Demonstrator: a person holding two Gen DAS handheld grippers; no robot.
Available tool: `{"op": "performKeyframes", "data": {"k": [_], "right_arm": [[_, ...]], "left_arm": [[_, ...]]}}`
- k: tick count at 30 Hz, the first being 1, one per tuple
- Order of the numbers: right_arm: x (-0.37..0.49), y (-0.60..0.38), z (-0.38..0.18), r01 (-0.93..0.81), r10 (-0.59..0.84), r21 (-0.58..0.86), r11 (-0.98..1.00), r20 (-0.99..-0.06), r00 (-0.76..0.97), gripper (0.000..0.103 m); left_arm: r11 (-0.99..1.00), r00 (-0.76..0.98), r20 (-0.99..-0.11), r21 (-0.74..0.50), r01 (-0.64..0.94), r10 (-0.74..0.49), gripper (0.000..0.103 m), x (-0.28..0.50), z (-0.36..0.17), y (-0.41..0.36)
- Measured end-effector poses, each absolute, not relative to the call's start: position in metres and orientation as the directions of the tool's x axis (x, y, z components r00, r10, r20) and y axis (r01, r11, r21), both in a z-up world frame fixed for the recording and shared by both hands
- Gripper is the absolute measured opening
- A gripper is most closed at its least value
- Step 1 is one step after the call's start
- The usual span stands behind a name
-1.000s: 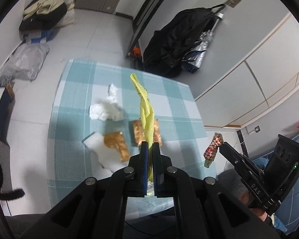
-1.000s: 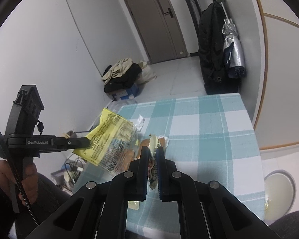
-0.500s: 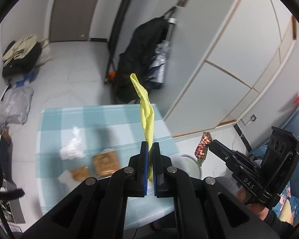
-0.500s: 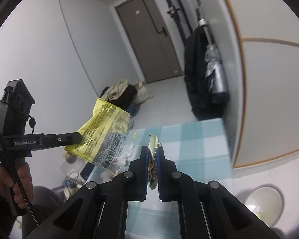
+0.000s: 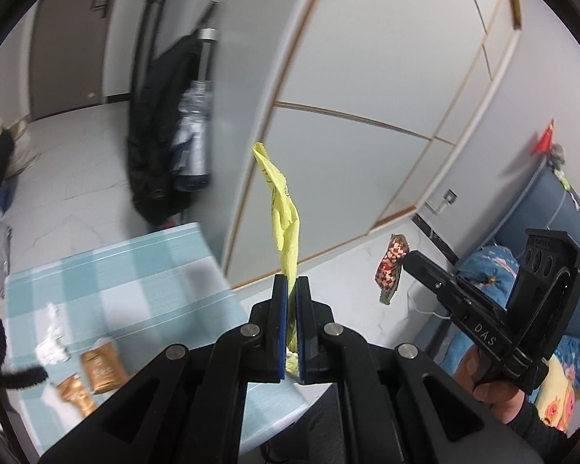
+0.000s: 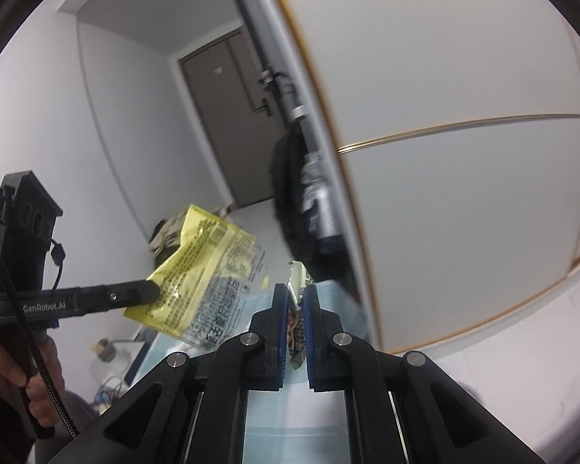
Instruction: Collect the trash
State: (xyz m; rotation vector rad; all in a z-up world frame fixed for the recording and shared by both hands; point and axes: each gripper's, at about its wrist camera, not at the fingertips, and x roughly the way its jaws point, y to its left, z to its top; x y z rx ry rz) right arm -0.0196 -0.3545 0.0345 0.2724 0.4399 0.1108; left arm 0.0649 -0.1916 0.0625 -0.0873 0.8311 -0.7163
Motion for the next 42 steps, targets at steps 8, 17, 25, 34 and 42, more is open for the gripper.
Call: {"op": "performKeyframes", "data": {"k": [8,17,25,34,42], "right_arm": [[-0.043,-0.417,0.028,0.082,0.055,0.299,0.951,-0.422,0.905,0.007],[-0.049,-0.468,0.001,0.191,-0.016,0.325,0.926,-0.472,0.881,0.007],[-0.047,-0.501,-0.039,0.279,-0.039,0.357,0.892,-0.553,0.832,0.007],[-0.031,-0.535,-0.105,0.369,-0.003,0.411,0.834,-0.665,0.747,0.007],[-0.016,-0.552,-0.157,0.406,0.055,0.445,0.798,-0.725,0.687,0.007]], "left_arm": [[0.715,0.374,-0.67,-0.345,0.608,-0.641,0.0,0.067,0.049,-0.248],[0.679,0.268,-0.72,-0.368,0.635,-0.64,0.0,0.083,0.016,-0.298],[0.672,0.147,-0.788,-0.393,0.628,-0.598,0.0,0.095,-0.034,-0.337],[0.68,0.025,-0.855,-0.394,0.619,-0.518,0.0,0.103,-0.089,-0.37],[0.69,-0.071,-0.899,-0.381,0.615,-0.432,0.0,0.106,-0.135,-0.405]]}}
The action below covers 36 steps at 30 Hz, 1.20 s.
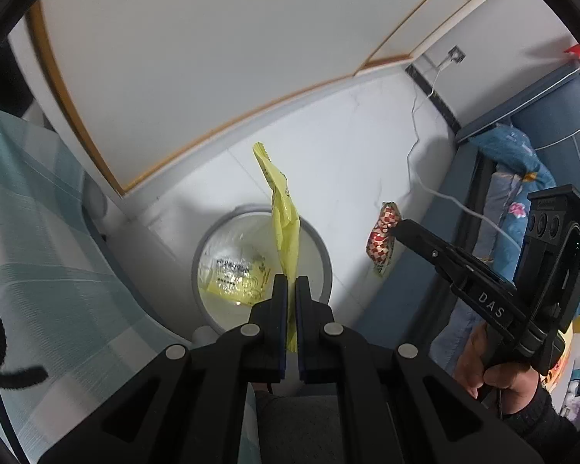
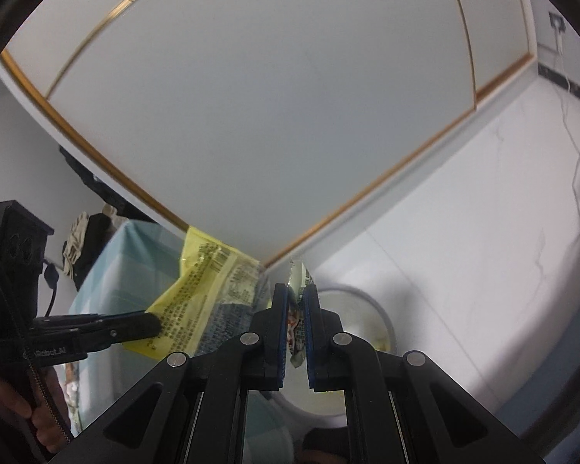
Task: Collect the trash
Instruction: 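Carry both held wrappers over the white trash bin with both tools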
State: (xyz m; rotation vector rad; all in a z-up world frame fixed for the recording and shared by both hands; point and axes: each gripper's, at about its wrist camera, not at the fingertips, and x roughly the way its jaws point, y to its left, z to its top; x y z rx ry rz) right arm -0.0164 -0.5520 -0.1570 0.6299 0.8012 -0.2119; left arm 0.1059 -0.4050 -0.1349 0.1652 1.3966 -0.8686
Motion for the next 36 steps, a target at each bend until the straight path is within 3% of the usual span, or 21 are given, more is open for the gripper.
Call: {"op": "performKeyframes", "data": {"k": [10,25,32,34,36], "right_arm": [[-0.008,-0.565,-0.215,0.447,0.135,0.482,0.754,-0.779,0.613,0.007],[-0.004,-0.553,-0.27,0.467,0.27,0.519,0.716,-0.823,0.5,0.012],[-0.01,-0.556,-0.275,0.504,0.234,0.5,0.704,-0.833,0.501,0.03],[-0.013,-0.559,-0.272,0.519,0.21,0.485,0.704,-0.84,0.5,0.039],[-0.017,-0.563,-0.269,0.537,0.184,0.473,0.699,-0.844,0.504,0.057]], "left_arm": [[0.704,-0.158,-0.924,-0.368,0.607,-0.347,0.0,0.102,-0.18,-0.428],[0.727,-0.191,-0.942,-0.335,0.6,-0.276,0.0,0.111,-0.194,-0.428],[0.737,-0.215,-0.943,-0.333,0.588,-0.254,0.0,0.111,-0.202,-0.43],[0.739,-0.225,-0.945,-0.326,0.59,-0.238,0.0,0.11,-0.206,-0.431],[0.742,-0.235,-0.946,-0.323,0.588,-0.225,0.0,0.109,-0.208,-0.431]]}}
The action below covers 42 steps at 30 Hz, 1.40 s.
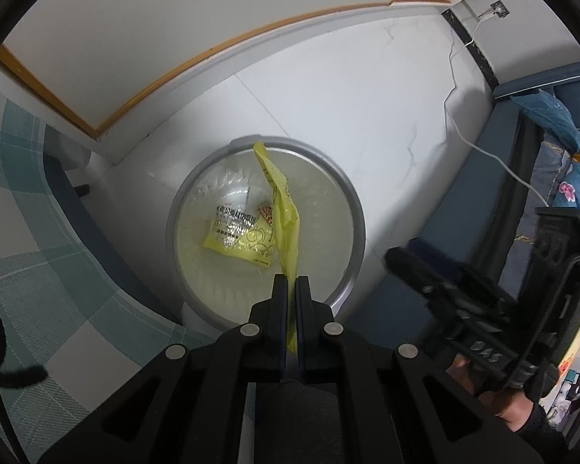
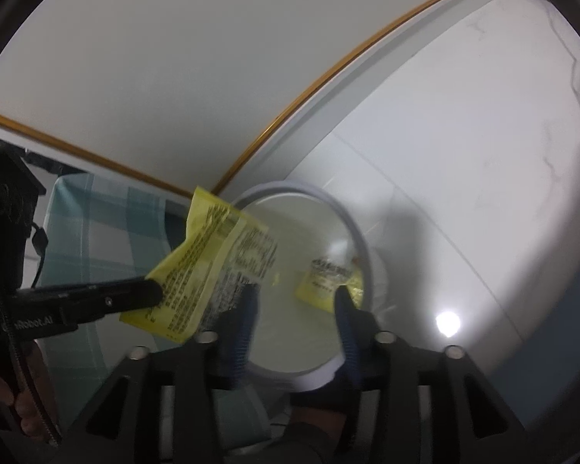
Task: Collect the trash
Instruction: 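Carry both held wrappers over the white trash bin with both tools, then open the right tool over the bin while the left tool opens to drop the yellow bag, then move both open tools back over the table toward the remaining trash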
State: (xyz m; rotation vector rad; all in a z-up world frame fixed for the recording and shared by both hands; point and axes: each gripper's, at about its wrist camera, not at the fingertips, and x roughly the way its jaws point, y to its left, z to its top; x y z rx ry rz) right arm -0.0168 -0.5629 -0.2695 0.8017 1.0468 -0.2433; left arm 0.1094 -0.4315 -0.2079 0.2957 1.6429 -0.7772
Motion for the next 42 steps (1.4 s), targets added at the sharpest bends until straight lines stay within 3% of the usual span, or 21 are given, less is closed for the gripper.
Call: {"op": "performKeyframes", "data": {"k": [3,11,16,24,29,33,42], "right_arm": [[-0.021,-0.569,-0.266,0.561,0.147,0.46,0.688,-0.846,0.513,0.068],[-0.02,-0.574,-0.266,0.579,0.135,0.443,0.685,-0.858,0.496,0.076],[-0.02,-0.574,-0.267,0.584,0.135,0.445,0.679,-0.857,0.497,0.079],[-0.026,-0.576,-0.254,0.607,0.067,0.394,0.691,-0.87,0.488,0.079],[-0.027,-0.582,-0.234,0.633,-0.011,0.334,0.698,-0.879,0.476,0.082],[-0.028,-0.582,-0.215,0.622,-0.04,0.323,0.713,-0.867,0.497,0.083],[-0.02,-0.556,-0.163,0.568,-0.088,0.298,0.767,-0.828,0.553,0.084]], "left_arm": [[0.748,-0.252,-0.945,-0.319,0.582,-0.206,0.0,0.109,-0.213,-0.433],[0.762,-0.276,-0.947,-0.301,0.573,-0.167,0.003,0.107,-0.22,-0.437],[0.783,-0.255,-0.949,-0.299,0.545,-0.185,0.047,0.109,-0.218,-0.432],[0.793,-0.198,-0.953,-0.299,0.531,-0.227,0.064,0.108,-0.204,-0.427],[0.785,-0.079,-0.968,-0.24,0.572,-0.239,0.066,0.106,-0.178,-0.427],[0.793,0.011,-0.966,-0.206,0.574,-0.26,0.075,0.107,-0.157,-0.419],[0.824,0.165,-0.934,-0.185,0.536,-0.317,0.076,0.102,-0.11,-0.389]]}}
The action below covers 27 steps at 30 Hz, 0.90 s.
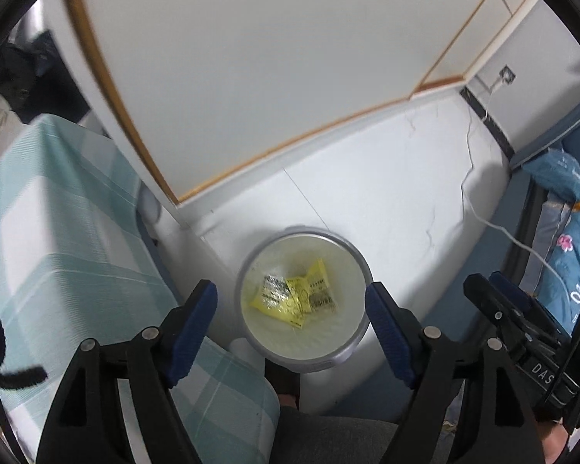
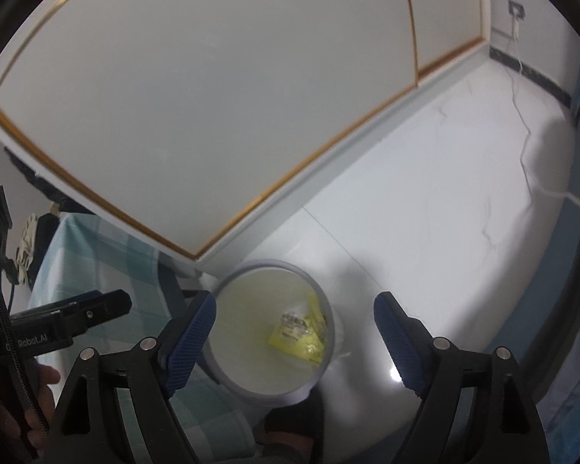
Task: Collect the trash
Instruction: 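Move both open tools back over the table toward the remaining trash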
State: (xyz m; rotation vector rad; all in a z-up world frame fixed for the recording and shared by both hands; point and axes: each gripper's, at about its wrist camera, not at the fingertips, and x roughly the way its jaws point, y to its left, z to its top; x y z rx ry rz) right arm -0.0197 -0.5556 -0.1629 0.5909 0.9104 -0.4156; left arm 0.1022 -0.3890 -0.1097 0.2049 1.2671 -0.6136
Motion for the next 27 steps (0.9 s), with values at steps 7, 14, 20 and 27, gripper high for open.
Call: {"op": "performKeyframes", "data": {"k": [7,14,20,27], "right_arm": [[-0.024,-0.529,-0.116,0.533,-0.155,0.253,0.808,-0.78,0.606,0.084],[-0.028,-0.497,-0.065,0.478,-0.184,0.228,0.848,-0.72,0.67,0.085],[-0.026,-0.455,-0.029,0.413,-0.181,0.207,0.887,-0.666,0.723,0.086],[-0.021,-0.396,0.0,0.299,-0.118,0.209,0.931,-0.603,0.789,0.086]], "left_arm": [[0.841,0.259,-0.892,-0.204,0.502,-0.371,0.077,0.095,-0.078,-0.365],[0.856,0.352,-0.845,-0.213,0.47,-0.404,0.077,0.089,-0.046,-0.331],[0.882,0.45,-0.796,-0.208,0.423,-0.404,0.078,0.081,-0.02,-0.286],[0.925,0.577,-0.737,-0.179,0.334,-0.351,0.078,0.071,0.012,-0.222]]}}
